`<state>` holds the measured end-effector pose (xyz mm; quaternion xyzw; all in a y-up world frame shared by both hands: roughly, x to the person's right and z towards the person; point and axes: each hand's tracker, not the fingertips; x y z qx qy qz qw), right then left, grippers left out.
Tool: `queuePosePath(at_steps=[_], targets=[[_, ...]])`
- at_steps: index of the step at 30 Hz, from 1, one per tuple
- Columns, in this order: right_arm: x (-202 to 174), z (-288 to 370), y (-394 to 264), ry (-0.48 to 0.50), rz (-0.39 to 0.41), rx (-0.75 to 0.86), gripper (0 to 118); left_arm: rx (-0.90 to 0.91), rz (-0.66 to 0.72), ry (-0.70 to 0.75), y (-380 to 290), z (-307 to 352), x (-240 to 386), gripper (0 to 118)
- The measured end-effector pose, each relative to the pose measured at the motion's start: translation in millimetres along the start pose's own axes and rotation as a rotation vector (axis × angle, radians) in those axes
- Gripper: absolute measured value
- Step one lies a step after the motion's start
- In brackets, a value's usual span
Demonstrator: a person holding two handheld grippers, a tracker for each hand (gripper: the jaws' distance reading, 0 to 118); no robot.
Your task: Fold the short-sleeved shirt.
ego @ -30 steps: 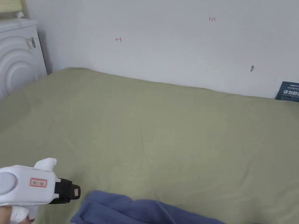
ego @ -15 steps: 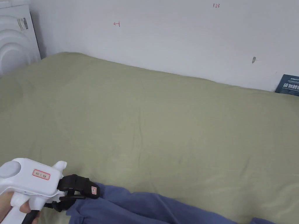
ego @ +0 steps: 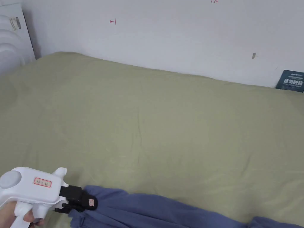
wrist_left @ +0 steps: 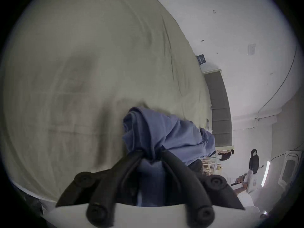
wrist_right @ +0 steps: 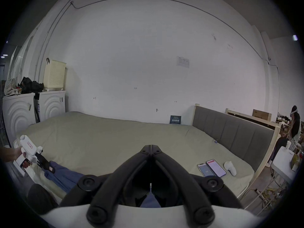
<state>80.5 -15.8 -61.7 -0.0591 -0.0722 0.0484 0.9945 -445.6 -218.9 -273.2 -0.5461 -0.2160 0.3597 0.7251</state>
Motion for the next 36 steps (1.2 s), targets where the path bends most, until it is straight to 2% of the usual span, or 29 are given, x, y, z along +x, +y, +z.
queuePosePath(at_steps=[12,17,24,27,31,36], targets=[[5,-7,5,0.033,-0.024,0.024,0,0.193,0.07,0.146,-10,93,-19,10],[1,-9,3,0.057,-0.03,0.02,0,0.205,0.048,0.197,-15,107,-8,10],[6,-8,4,0.055,-0.031,0.026,0,0.204,-0.137,0.325,-24,94,80,9],[10,-6,2,0.055,-0.037,0.024,0,0.195,-0.259,0.356,-32,80,124,10],[14,-4,-4,0.058,-0.044,0.009,0,0.159,-0.357,0.376,-45,43,174,10],[21,3,-7,0.051,-0.053,0.002,0,0.032,-0.479,0.363,-60,-26,214,9]])
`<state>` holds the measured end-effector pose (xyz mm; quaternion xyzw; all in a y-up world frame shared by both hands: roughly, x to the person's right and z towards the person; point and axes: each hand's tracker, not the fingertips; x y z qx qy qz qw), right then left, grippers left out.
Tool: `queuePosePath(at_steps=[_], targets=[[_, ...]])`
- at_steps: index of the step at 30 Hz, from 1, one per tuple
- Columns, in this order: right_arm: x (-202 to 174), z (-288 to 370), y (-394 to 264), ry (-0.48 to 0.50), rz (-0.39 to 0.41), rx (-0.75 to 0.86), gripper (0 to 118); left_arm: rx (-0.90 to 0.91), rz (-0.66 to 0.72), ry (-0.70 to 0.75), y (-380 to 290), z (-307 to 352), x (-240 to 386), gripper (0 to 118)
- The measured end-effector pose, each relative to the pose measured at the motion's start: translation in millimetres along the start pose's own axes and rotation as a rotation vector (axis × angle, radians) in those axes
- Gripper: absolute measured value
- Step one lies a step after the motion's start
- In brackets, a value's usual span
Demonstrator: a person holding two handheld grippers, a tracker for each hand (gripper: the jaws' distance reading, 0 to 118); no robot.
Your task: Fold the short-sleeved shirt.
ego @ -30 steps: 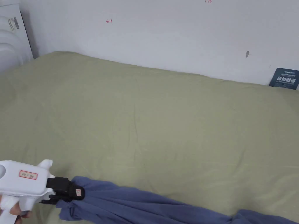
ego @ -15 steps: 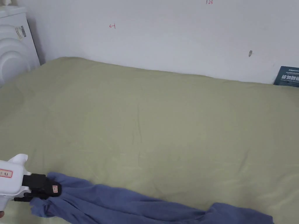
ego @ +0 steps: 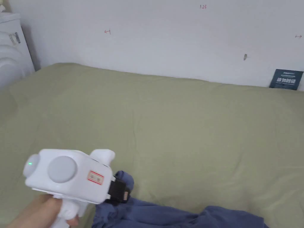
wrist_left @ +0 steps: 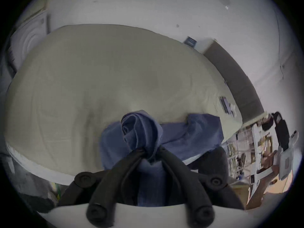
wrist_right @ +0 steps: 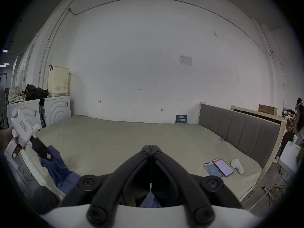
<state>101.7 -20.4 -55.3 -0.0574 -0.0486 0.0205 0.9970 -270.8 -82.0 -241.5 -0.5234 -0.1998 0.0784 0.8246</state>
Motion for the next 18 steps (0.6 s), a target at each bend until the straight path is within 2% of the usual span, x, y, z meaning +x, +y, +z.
queuePosePath(at_steps=[6,7,8,9,10,13,17,18], targets=[[13,5,-4,-0.025,-0.016,-0.02,0,-0.064,-0.111,0.044,0,-76,63,10],[15,6,-5,-0.031,-0.02,-0.022,0,-0.069,-0.109,0.044,-2,-87,71,14],[17,7,-6,-0.037,-0.022,-0.027,0,-0.095,-0.138,0.041,-4,-101,75,38],[19,7,-7,-0.041,-0.023,-0.033,0,-0.085,-0.138,0.042,-6,-110,76,79],[20,8,-9,-0.046,-0.025,-0.038,0,-0.075,-0.149,0.034,-10,-118,76,115],[23,8,-11,-0.051,-0.031,-0.056,0,-0.061,-0.142,-0.005,-14,-119,76,115],[22,5,-14,-0.046,-0.043,-0.068,0,0.028,0.022,-0.091,-14,-78,45,112],[21,4,-14,-0.041,-0.047,-0.069,0,0.048,0.047,-0.091,-15,-70,36,107]])
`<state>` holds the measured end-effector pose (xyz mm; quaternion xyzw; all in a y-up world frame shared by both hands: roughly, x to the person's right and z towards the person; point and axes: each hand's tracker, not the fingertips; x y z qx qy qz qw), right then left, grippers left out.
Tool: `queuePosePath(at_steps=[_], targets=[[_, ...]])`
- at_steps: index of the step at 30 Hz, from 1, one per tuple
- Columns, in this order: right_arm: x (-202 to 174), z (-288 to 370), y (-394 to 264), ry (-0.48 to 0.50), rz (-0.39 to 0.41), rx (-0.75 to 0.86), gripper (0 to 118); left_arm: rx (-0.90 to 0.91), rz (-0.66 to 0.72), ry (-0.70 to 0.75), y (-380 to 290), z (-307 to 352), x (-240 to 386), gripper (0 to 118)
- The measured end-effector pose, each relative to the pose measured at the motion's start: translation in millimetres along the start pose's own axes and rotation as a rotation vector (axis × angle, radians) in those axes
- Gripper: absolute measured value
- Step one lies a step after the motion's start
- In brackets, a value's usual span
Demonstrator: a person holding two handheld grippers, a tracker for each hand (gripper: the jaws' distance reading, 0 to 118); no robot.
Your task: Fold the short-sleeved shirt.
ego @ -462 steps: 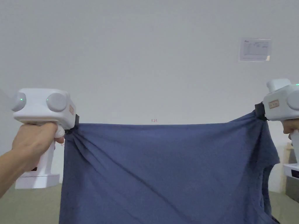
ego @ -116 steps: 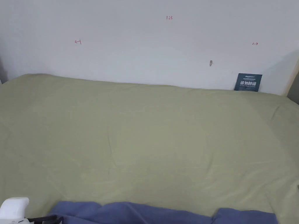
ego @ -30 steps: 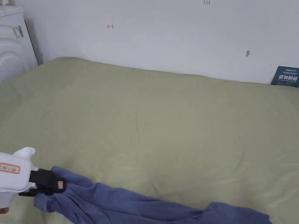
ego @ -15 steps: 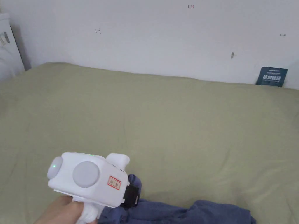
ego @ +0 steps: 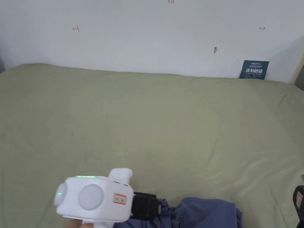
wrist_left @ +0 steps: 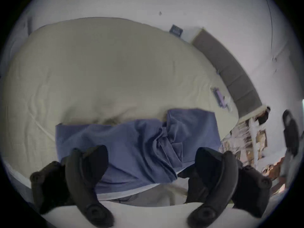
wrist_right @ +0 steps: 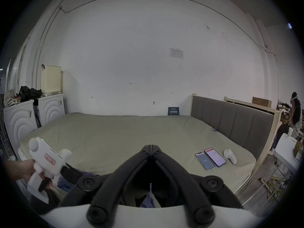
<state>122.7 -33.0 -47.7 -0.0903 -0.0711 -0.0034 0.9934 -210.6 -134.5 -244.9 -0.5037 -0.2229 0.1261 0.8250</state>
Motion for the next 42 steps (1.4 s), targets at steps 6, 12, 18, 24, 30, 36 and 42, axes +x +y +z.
queuePosePath(at_steps=[6,12,18,24,30,36,42], targets=[[-11,-5,2,0.031,0.004,0.009,0,-0.013,0.136,-0.055,4,8,-56,0],[-15,-6,1,0.042,0.013,-0.007,0,-0.124,0.171,-0.162,-3,-59,-40,0],[-13,-5,-3,0.034,0.025,-0.036,0,-0.204,0.164,-0.238,-28,-112,-25,0],[-17,-11,-2,0.034,0.032,-0.033,0,-0.12,0.112,-0.192,-15,-39,-33,0],[-31,-18,5,0.075,0.039,-0.003,0,-0.011,0.193,-0.096,-15,48,-99,0],[-48,-21,4,0.117,0.051,-0.012,0,-0.022,0.276,-0.079,-18,47,-151,5],[-53,-21,4,0.122,0.073,-0.02,0,-0.105,0.3,-0.225,-17,3,-165,108]])
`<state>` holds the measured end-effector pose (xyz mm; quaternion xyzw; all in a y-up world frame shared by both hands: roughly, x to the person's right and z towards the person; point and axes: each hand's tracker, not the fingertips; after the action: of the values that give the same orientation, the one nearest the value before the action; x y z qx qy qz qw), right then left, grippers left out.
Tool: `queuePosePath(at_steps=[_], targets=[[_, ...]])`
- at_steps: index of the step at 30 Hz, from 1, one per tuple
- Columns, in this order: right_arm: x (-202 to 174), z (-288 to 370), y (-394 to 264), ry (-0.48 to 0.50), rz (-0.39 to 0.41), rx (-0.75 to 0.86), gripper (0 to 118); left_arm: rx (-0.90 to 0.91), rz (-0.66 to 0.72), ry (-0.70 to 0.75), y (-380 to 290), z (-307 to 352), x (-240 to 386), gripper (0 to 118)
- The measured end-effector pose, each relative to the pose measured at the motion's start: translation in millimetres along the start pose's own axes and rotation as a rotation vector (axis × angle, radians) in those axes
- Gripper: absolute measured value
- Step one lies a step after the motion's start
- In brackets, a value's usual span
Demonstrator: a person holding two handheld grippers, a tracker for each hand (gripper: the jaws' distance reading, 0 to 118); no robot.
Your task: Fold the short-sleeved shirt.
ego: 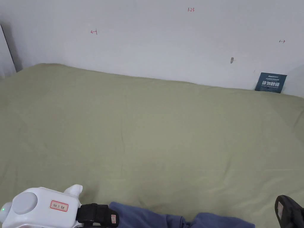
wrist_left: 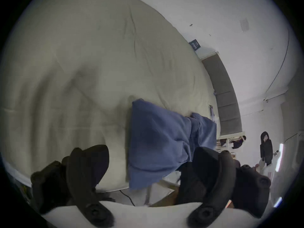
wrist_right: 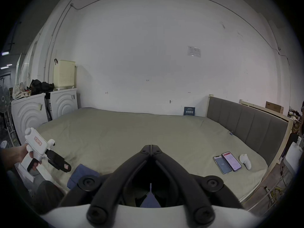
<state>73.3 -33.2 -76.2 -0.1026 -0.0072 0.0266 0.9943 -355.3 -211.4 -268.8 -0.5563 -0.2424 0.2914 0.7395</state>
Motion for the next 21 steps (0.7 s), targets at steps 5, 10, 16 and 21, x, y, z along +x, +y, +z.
queuePosePath(at_steps=[5,10,16,21], targets=[[1,1,2,-0.015,0.014,0.001,0,-0.033,0.042,-0.131,9,-30,-11,106],[5,1,7,-0.033,0.006,0.015,0,-0.069,0.045,-0.065,12,-43,-8,11],[8,3,10,-0.036,0.017,0.026,0,0.009,0.088,-0.073,14,-19,-16,10],[11,2,14,-0.03,0.025,0.047,0,0.121,0.12,0.031,6,48,-27,10]])
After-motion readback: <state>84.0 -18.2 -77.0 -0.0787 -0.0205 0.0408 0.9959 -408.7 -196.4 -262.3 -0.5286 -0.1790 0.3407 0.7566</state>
